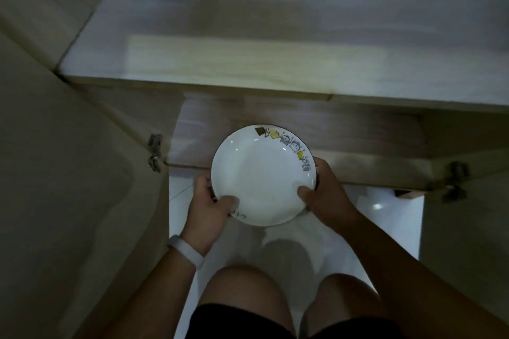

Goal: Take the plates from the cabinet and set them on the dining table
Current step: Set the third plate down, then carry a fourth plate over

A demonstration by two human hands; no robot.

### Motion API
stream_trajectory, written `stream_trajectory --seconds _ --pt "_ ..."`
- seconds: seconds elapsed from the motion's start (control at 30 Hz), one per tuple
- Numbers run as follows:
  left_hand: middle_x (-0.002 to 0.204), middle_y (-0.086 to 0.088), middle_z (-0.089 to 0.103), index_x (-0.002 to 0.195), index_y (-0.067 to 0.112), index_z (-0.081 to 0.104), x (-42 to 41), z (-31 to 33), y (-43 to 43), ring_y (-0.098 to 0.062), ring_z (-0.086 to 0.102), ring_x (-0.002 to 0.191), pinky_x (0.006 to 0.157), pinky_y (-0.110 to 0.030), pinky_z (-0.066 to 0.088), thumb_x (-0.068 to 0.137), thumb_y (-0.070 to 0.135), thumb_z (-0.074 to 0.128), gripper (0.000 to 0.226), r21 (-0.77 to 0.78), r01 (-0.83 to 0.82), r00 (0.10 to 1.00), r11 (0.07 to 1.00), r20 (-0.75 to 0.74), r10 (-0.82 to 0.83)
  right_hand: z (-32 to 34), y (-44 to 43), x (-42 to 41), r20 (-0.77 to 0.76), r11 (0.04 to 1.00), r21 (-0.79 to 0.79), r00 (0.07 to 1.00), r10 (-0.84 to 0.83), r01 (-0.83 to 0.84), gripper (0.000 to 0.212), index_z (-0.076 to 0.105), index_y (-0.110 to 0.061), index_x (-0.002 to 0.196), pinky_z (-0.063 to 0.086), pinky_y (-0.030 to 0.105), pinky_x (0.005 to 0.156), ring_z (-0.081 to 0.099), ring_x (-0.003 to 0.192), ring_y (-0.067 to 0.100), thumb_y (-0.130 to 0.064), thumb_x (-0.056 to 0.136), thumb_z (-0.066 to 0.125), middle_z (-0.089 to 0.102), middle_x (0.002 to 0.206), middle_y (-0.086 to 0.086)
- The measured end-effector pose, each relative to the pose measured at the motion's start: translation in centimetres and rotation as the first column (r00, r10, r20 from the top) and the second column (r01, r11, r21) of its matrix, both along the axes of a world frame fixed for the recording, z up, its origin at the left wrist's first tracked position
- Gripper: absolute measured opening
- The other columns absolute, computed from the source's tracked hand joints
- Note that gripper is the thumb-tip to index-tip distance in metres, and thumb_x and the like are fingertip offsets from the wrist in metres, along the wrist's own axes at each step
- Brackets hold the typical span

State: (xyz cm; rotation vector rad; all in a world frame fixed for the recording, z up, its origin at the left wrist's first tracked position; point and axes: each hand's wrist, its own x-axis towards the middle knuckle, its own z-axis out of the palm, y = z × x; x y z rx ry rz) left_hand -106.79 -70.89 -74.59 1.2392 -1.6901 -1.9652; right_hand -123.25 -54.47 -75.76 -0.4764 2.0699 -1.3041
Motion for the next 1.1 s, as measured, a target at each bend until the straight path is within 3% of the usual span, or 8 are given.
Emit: stream_trajectory --seconds 0.17,0.33,0.4,0.53,0.7,0.83,1.0,1.1 --pt "0.110 -0.001 0.063 0.104 0.032 0.047 2.7 7.5 3.3 -0.023 0.063 0.100 0.076 -0.045 0.058 0.068 0.014 0.065 0.044 0.004 0.034 0.995 0.999 0.098 -0.034 8.2 3.7 2.9 0.086 0.994 0.099 0.995 -0.058 0.050 0.063 0.044 -0.036 0.124 0.059 0.040 0.074 0.061 0.096 0.011 0.001 0.078 0.063 0.058 0.107 -0.019" --pt "0.107 0.000 0.068 0.102 0.042 0.052 4.9 17.1 6.0 -0.023 0.066 0.098 0.079 -0.049 0.058 0.069 0.015 0.064 0.044 -0.009 0.022 0.990 1.000 0.141 -0.021 17.7 6.9 5.3 0.122 0.993 0.092 0.989 -0.080 0.069 0.059 0.047 -0.033 0.125 0.055 0.020 0.070 0.063 0.096 0.002 0.002 0.080 0.062 0.063 0.110 -0.015" --pt "0.108 -0.003 0.069 0.104 0.039 0.053 5.4 21.3 7.0 -0.023 0.066 0.098 0.081 -0.048 0.057 0.073 0.007 0.065 0.046 -0.006 -0.014 0.992 1.000 0.124 0.014 21.8 7.8 5.8 0.139 0.994 0.070 0.986 -0.095 0.086 0.060 0.051 -0.039 0.118 0.054 0.016 0.069 0.063 0.095 -0.002 0.007 0.080 0.060 0.064 0.110 -0.015" --pt "0.109 -0.002 0.067 0.107 0.030 0.051 5.9 29.9 8.8 -0.019 0.065 0.096 0.080 -0.041 0.055 0.081 -0.009 0.062 0.048 0.024 -0.044 0.996 0.999 0.074 0.043 30.3 9.0 6.6 0.125 0.994 0.063 0.987 -0.098 0.090 0.070 0.053 -0.060 0.107 0.056 0.034 0.082 0.065 0.101 0.008 0.003 0.076 0.058 0.067 0.112 -0.013" --pt "0.112 -0.003 0.061 0.107 0.022 0.049 6.1 40.0 10.3 -0.021 0.061 0.097 0.074 -0.041 0.055 0.085 -0.017 0.052 0.045 0.067 -0.051 0.999 0.996 0.019 0.050 39.8 10.6 6.9 0.108 0.997 0.057 0.992 -0.059 0.053 0.065 0.053 -0.039 0.125 0.058 0.045 0.084 0.065 0.101 0.012 -0.004 0.070 0.055 0.070 0.108 -0.014" --pt "0.108 0.002 0.062 0.107 0.025 0.049 6.6 47.8 12.0 -0.018 0.062 0.095 0.075 -0.043 0.058 0.086 -0.014 0.054 0.044 0.065 -0.018 1.000 0.998 -0.022 0.020 47.3 12.3 7.5 0.090 0.995 0.000 0.991 -0.095 0.095 0.062 0.054 -0.029 0.128 0.058 0.033 0.079 0.066 0.099 0.009 0.007 0.078 0.056 0.070 0.103 -0.019" --pt "0.110 -0.006 0.063 0.115 0.017 0.049 7.1 53.7 13.3 -0.024 0.064 0.093 0.065 -0.035 0.056 0.075 0.003 0.065 0.045 0.074 0.006 0.997 0.997 -0.073 -0.001 55.1 14.3 8.1 0.106 0.990 -0.050 0.986 -0.129 0.135 0.063 0.053 -0.033 0.126 0.057 0.036 0.085 0.066 0.103 0.008 0.006 0.077 0.055 0.070 0.106 -0.019" --pt "0.111 -0.006 0.064 0.115 0.018 0.051 7.2 56.7 13.5 -0.025 0.064 0.094 0.064 -0.031 0.055 0.066 0.012 0.062 0.051 0.071 0.028 0.992 0.997 -0.122 -0.019 59.1 15.1 8.5 0.109 0.987 -0.104 0.987 -0.114 0.125 0.065 0.051 -0.030 0.132 0.059 0.036 0.084 0.067 0.104 0.011 0.008 0.079 0.052 0.071 0.111 -0.012"
